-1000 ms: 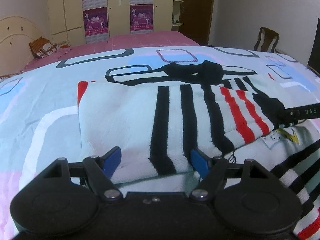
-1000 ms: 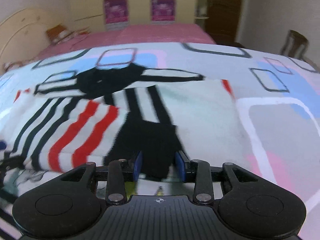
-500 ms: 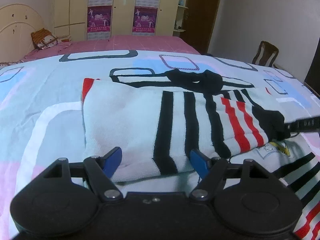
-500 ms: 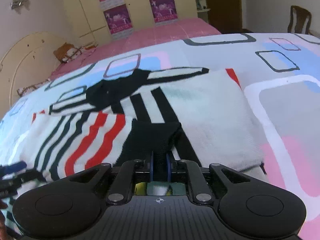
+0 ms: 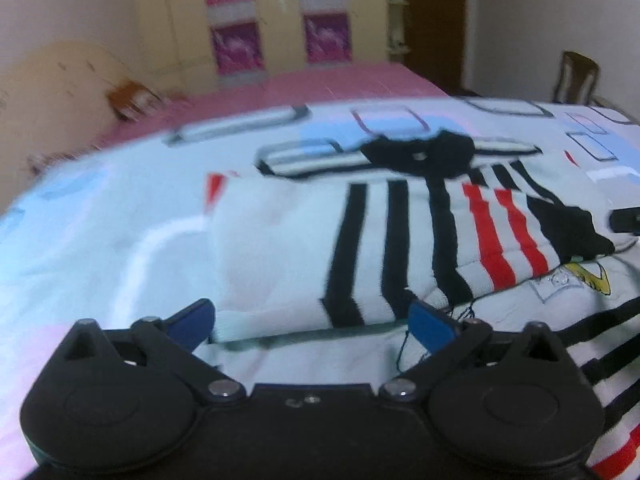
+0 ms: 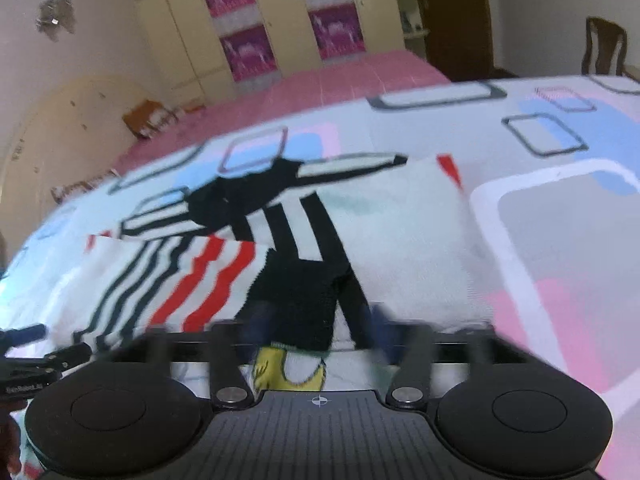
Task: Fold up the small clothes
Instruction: 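Move both grippers to the black hem band of the sweater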
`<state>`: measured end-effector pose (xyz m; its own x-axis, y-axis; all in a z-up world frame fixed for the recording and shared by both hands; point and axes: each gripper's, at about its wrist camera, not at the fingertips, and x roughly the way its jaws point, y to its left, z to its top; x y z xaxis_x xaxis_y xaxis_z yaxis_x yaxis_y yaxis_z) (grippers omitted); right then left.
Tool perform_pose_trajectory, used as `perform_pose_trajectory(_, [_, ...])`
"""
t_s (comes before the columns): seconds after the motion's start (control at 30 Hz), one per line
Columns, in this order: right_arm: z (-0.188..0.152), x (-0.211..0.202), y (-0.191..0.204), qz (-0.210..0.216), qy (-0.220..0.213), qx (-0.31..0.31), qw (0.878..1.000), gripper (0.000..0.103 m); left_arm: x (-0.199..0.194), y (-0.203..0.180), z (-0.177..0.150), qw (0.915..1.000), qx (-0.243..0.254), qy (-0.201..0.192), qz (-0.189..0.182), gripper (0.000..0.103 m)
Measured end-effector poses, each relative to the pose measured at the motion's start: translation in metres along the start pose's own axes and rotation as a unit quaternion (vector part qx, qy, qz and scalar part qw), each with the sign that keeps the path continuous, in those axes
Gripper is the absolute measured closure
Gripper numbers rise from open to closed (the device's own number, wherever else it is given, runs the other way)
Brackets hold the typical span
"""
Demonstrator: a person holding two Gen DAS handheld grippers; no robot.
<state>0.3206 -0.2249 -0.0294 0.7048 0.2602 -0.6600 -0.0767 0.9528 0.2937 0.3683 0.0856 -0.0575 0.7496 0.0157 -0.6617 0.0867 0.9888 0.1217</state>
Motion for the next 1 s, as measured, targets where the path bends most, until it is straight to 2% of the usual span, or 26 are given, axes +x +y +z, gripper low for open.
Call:
perform_pose_trajectory(0.33, [-0.042,-0.091,-0.028,0.033,-0.010,-0.003,0.999,0.035,-0.080,-0.007,-0.048,0.9997,-0.013,-0.002,0.019,0.000])
perform_pose_trajectory(0.43, [-0.061,-0.113,-0.033,0.042,-0.004,-0.016,0.999,0.047,-0.101,-0.009,-0.068,0.9995,-0.024,0.002,0.023,0.001])
perform_pose_trajectory(0.6, [-0.091,-0.142,-0.040,0.056,0.003,-0.021,0.998,0.048,-0.135,-0.010,-0.100,0.9986,-0.045,0.006,0.026,0.002])
perform_pose_trajectory(0.7, [-0.108,-0.155,-0.045,0.062,0.012,-0.022,0.998,0.048,-0.150,-0.010,-0.119,0.9982,-0.054,0.012,0.022,0.006])
perform_pose_trajectory(0.77, [-0.120,-0.161,-0.048,0.067,0.020,-0.020,0.997,0.048,-0.156,-0.004,-0.132,0.9969,-0.075,0.024,0.010,0.017])
perform_pose_trajectory(0.83, [-0.133,-0.166,-0.053,0.071,0.028,-0.012,0.997,0.049,-0.160,0.004,-0.144,0.9941,-0.103,0.036,-0.002,0.022])
perform_pose_trajectory(0.9, [-0.142,-0.168,-0.057,0.079,0.038,-0.001,0.996,0.057,-0.163,0.012,-0.153,0.9909,-0.128,0.042,-0.007,0.022])
perform_pose_trajectory(1.0, [-0.157,-0.170,-0.066,0.087,0.052,0.025,0.995,0.057,-0.165,0.022,-0.166,0.9855,-0.161,0.052,-0.018,0.027])
